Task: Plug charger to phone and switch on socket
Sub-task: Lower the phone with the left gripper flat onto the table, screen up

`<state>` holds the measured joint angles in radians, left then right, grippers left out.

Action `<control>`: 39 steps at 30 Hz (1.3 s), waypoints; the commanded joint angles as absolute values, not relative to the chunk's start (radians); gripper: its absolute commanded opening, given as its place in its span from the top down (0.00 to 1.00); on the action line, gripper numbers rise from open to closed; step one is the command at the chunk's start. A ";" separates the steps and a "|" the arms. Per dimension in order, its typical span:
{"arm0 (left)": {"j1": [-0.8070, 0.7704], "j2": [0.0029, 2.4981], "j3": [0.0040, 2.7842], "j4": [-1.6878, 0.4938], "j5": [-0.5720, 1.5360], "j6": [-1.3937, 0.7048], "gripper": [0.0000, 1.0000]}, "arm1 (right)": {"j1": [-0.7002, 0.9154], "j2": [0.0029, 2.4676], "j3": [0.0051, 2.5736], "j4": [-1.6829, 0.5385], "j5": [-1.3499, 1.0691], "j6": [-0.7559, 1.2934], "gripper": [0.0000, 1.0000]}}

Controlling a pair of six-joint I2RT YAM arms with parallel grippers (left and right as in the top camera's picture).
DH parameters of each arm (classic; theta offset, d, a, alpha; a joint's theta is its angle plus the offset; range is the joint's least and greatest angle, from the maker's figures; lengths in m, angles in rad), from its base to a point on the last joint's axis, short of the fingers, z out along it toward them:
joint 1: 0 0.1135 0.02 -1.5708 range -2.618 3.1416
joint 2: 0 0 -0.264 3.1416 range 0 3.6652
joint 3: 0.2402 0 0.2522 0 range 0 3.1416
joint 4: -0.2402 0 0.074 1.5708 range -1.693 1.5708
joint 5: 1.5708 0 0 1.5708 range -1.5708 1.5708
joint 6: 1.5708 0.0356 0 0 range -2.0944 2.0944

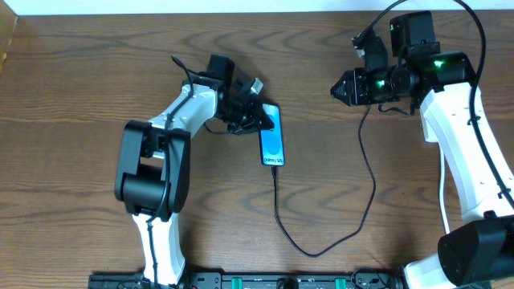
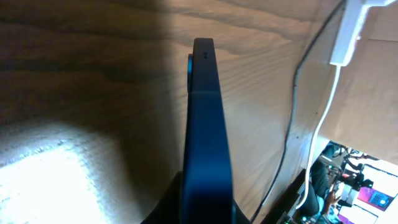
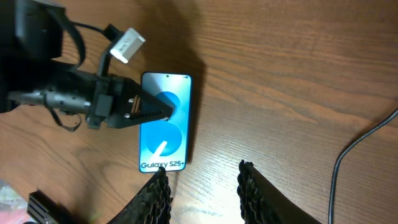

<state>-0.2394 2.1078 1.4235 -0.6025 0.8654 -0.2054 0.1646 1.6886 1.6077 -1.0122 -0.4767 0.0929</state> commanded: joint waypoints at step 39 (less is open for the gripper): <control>-0.239 2.168 1.430 -0.692 0.411 -0.208 0.60 | 0.171 1.681 1.542 -0.999 -0.447 0.073 0.63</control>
